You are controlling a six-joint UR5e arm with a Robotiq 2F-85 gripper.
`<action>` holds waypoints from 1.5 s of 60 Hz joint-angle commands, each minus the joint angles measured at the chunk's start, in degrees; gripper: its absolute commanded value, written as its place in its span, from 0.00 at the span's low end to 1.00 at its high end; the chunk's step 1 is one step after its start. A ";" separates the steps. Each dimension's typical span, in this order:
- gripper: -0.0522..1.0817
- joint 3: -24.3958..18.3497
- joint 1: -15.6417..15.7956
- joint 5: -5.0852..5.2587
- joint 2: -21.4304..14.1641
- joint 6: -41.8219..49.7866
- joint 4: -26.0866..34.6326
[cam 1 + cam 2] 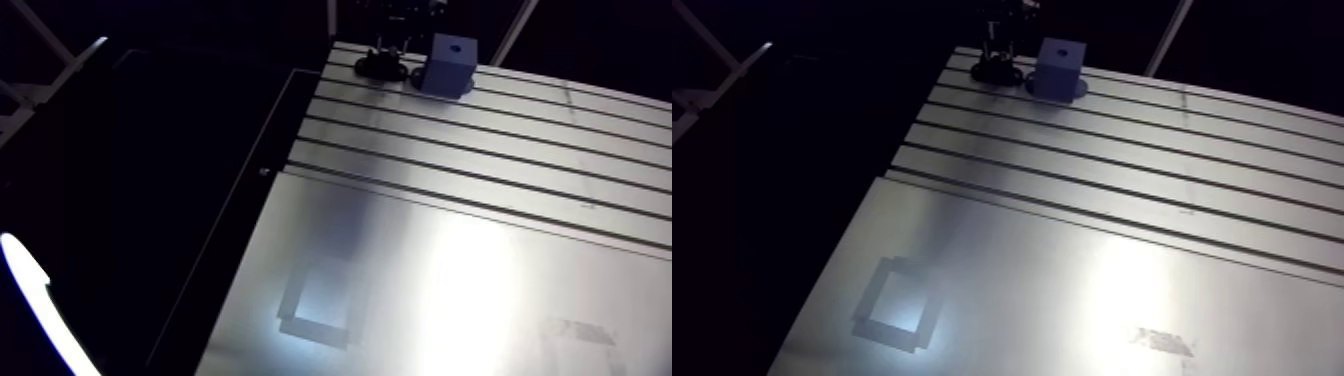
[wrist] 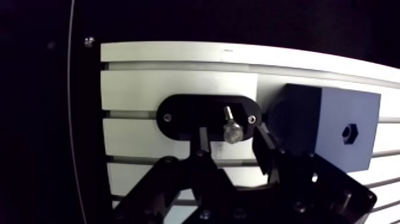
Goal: Pick up the M10 bolt and insert it into the hex recess until seated.
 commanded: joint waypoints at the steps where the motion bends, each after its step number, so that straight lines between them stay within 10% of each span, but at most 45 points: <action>1: 0.49 -0.05 -0.05 -0.02 0.49 -0.03 -0.28; 90: 0.53 -0.32 0.04 -0.81 0.76 -0.12 -0.28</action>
